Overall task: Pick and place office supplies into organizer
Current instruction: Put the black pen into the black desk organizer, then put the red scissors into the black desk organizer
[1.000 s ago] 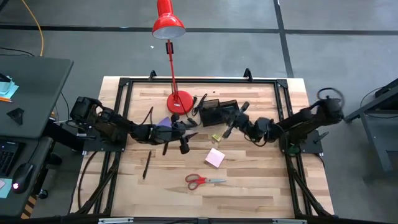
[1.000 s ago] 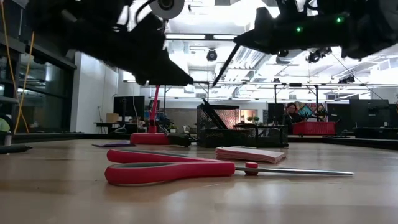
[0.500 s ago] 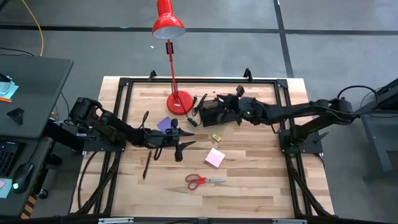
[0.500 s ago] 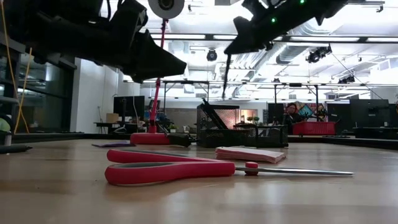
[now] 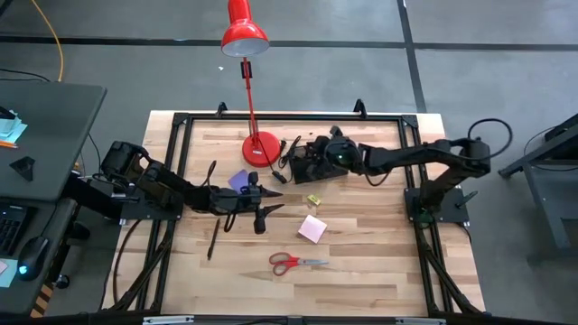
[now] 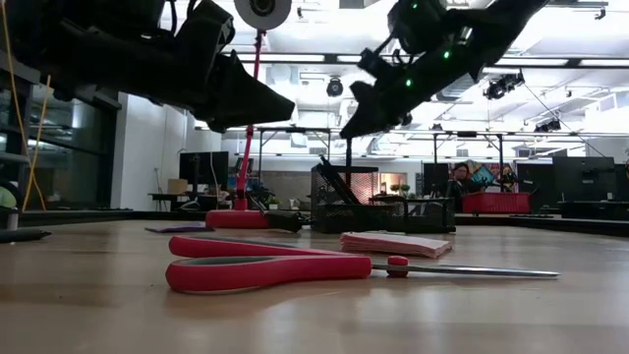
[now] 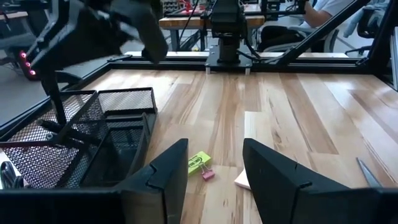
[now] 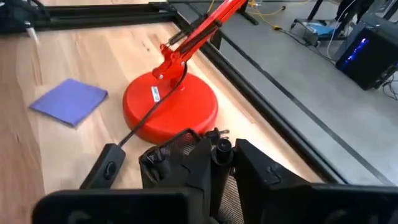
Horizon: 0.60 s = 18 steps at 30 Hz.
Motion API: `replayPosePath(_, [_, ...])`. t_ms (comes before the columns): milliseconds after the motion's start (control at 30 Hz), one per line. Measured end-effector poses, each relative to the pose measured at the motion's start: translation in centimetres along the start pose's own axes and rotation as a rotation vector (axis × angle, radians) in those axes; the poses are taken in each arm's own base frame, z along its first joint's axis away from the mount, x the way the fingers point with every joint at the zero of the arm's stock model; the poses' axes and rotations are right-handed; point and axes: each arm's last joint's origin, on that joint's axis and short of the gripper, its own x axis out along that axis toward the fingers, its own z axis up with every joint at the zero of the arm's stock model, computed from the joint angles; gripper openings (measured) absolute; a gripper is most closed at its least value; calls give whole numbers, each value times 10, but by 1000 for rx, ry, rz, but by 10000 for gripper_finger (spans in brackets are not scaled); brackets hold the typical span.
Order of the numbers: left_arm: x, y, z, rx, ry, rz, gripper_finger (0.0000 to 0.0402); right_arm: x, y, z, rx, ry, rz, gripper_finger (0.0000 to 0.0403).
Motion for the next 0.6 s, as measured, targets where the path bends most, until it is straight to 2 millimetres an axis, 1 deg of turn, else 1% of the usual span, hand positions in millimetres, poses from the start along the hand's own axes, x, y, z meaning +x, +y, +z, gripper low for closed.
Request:
replayPosePath(100, [0,0,0,3,4,0,145,5,0,-3,-3,4,1,73])
replayPosePath(267, [0,0,-1,7,11,0,145,5,0,0,-13,-32,-1,141])
replayPosePath(400, [0,0,-2,12,21,1,145,5,1,0,-78,-30,11,175])
replayPosePath(500, [0,0,-4,31,37,1,145,1,13,0,-221,-45,82,187])
replayPosePath(600, [0,0,-5,48,49,2,145,-7,35,3,-334,-100,166,188])
